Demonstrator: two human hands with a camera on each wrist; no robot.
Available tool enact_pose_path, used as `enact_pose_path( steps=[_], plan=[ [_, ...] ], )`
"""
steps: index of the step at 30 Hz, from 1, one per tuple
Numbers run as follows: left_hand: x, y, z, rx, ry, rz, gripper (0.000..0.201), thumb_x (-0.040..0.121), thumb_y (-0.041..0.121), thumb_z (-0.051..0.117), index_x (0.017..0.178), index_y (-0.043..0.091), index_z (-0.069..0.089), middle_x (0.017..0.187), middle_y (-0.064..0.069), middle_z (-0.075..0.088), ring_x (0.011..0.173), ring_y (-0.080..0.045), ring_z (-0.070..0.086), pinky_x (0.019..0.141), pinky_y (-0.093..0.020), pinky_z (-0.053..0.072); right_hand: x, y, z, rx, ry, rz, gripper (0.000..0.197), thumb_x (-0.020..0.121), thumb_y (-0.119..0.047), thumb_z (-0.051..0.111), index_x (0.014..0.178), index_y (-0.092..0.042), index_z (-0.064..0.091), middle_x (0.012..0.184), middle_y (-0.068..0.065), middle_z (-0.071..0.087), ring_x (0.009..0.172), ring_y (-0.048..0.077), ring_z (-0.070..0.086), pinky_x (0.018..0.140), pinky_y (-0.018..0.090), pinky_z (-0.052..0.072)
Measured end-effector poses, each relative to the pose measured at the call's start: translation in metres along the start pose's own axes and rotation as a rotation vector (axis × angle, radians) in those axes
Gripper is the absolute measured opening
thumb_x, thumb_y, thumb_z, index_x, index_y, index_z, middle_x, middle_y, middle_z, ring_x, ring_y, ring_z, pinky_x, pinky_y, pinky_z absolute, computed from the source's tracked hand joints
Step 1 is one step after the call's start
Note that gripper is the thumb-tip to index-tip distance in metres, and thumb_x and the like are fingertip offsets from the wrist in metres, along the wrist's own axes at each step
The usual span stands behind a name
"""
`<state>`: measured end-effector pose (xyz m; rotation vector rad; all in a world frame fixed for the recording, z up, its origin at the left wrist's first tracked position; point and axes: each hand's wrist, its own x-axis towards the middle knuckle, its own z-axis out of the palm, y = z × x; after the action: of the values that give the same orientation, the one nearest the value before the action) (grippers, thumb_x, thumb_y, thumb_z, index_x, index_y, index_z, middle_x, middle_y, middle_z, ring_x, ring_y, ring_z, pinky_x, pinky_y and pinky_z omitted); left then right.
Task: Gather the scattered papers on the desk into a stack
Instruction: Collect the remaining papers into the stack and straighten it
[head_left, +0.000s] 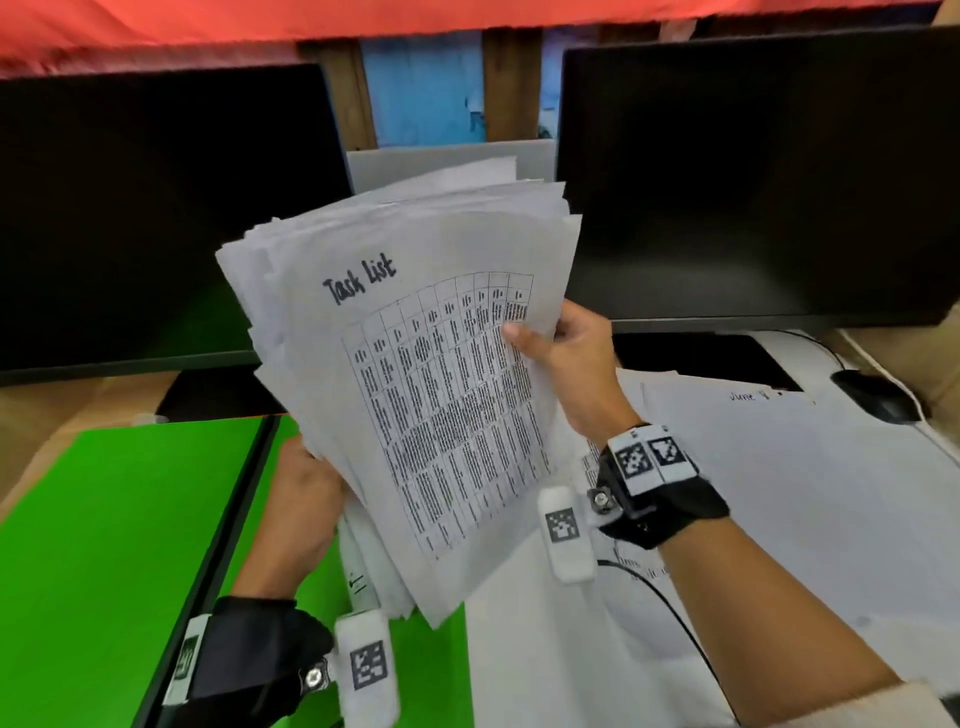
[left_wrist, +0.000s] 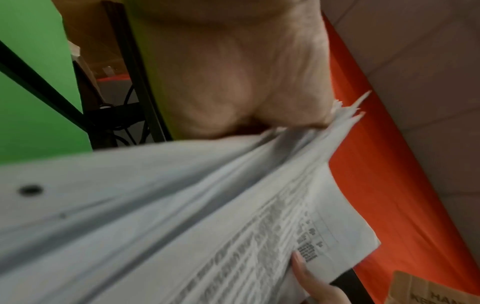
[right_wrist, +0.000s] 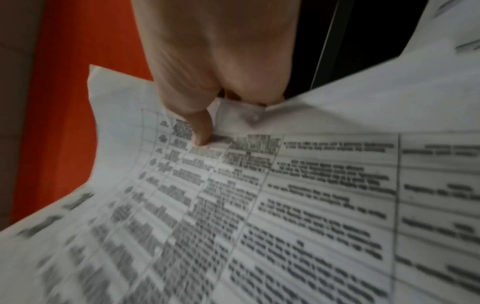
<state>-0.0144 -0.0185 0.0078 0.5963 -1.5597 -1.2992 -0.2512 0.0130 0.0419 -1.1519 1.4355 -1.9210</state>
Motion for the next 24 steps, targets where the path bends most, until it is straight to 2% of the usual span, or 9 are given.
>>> enact_pose_path(
  steps=[2, 3, 5, 8, 11, 14, 18, 21, 24],
  plan=[
    [-0.005, 0.002, 0.001, -0.088, -0.074, -0.036, 0.027, 0.091, 0.057, 0.053, 0.104, 0.046, 0.073, 0.112, 0.016, 0.072, 0.108, -0.008, 0.067, 0.096, -0.038, 0.053, -0.007, 0.004, 0.009, -0.006, 0.103, -0.045, 0.021, 0.082, -0.012, 0.074, 0.101, -0.006, 0.069, 0.096, 0.003, 0.072, 0.088, 0.014, 0.070, 0.076, 0.025, 0.058],
    [-0.008, 0.004, 0.003, -0.068, -0.096, -0.044, 0.033, 0.080, 0.063, 0.060, 0.105, 0.044, 0.073, 0.111, 0.017, 0.072, 0.109, -0.009, 0.067, 0.097, -0.039, 0.053, -0.009, 0.007, 0.014, -0.019, 0.166, -0.059, 0.022, 0.081, -0.015, 0.075, 0.101, -0.007, 0.069, 0.097, 0.005, 0.071, 0.088, 0.014, 0.070, 0.075, 0.024, 0.058],
    [-0.011, 0.004, 0.012, 0.057, -0.029, -0.027, 0.044, 0.063, 0.046, 0.077, 0.104, 0.034, 0.070, 0.103, 0.020, 0.074, 0.102, -0.006, 0.068, 0.093, -0.037, 0.055, -0.014, 0.011, 0.025, -0.074, 0.280, -0.084, 0.019, 0.081, -0.020, 0.075, 0.097, -0.012, 0.068, 0.102, 0.006, 0.066, 0.091, 0.014, 0.067, 0.074, 0.020, 0.057],
    [-0.013, -0.002, 0.021, 0.122, 0.163, 0.036, 0.033, 0.075, 0.025, 0.078, 0.102, 0.033, 0.062, 0.088, 0.027, 0.072, 0.085, 0.007, 0.066, 0.075, -0.018, 0.053, -0.025, 0.008, 0.033, -0.104, 0.349, -0.134, 0.017, 0.081, -0.019, 0.076, 0.089, -0.022, 0.062, 0.105, 0.006, 0.060, 0.091, 0.014, 0.064, 0.073, 0.016, 0.055],
    [-0.008, -0.003, 0.003, 0.088, 0.240, 0.017, 0.030, 0.082, 0.008, 0.071, 0.103, 0.028, 0.065, 0.095, 0.024, 0.074, 0.094, 0.002, 0.068, 0.083, -0.024, 0.051, -0.026, 0.007, 0.013, -0.032, 0.234, -0.153, 0.051, 0.073, -0.016, 0.082, 0.109, -0.025, 0.048, 0.119, 0.004, 0.057, 0.101, 0.014, 0.065, 0.077, 0.025, 0.057],
    [-0.004, 0.008, -0.017, 0.089, 0.165, -0.011, 0.029, 0.080, 0.010, 0.068, 0.103, 0.028, 0.070, 0.102, 0.019, 0.074, 0.100, -0.004, 0.069, 0.089, -0.028, 0.052, -0.013, 0.004, -0.019, -0.039, -0.048, 0.073, 0.099, 0.062, -0.024, 0.089, 0.140, -0.031, 0.029, 0.139, -0.001, 0.049, 0.121, 0.018, 0.055, 0.096, 0.040, 0.051],
    [0.002, 0.024, -0.017, 0.087, 0.026, -0.004, 0.036, 0.076, 0.014, 0.067, 0.096, 0.042, 0.075, 0.108, 0.011, 0.074, 0.104, -0.011, 0.069, 0.087, -0.029, 0.056, -0.011, -0.009, -0.036, 0.156, -0.509, 0.302, 0.060, 0.071, -0.003, 0.075, 0.126, -0.015, 0.053, 0.120, 0.006, 0.068, 0.113, 0.025, 0.064, 0.092, 0.042, 0.053],
    [0.007, 0.028, -0.012, 0.133, 0.070, 0.005, 0.031, 0.081, 0.011, 0.066, 0.106, 0.030, 0.071, 0.108, 0.011, 0.074, 0.105, -0.010, 0.068, 0.091, -0.035, 0.053, -0.017, -0.013, -0.034, 0.030, -0.483, 0.217, 0.059, 0.072, -0.005, 0.076, 0.125, -0.019, 0.055, 0.121, 0.002, 0.067, 0.114, 0.018, 0.063, 0.095, 0.038, 0.052],
    [0.011, 0.031, -0.003, 0.164, 0.130, 0.051, 0.042, 0.081, 0.015, 0.068, 0.123, 0.012, 0.062, 0.111, 0.008, 0.072, 0.106, -0.008, 0.067, 0.092, -0.029, 0.055, -0.026, -0.021, -0.021, -0.182, -0.228, 0.085, 0.055, 0.075, -0.024, 0.081, 0.123, -0.019, 0.055, 0.114, -0.004, 0.067, 0.106, 0.009, 0.065, 0.092, 0.032, 0.054]
  ],
)
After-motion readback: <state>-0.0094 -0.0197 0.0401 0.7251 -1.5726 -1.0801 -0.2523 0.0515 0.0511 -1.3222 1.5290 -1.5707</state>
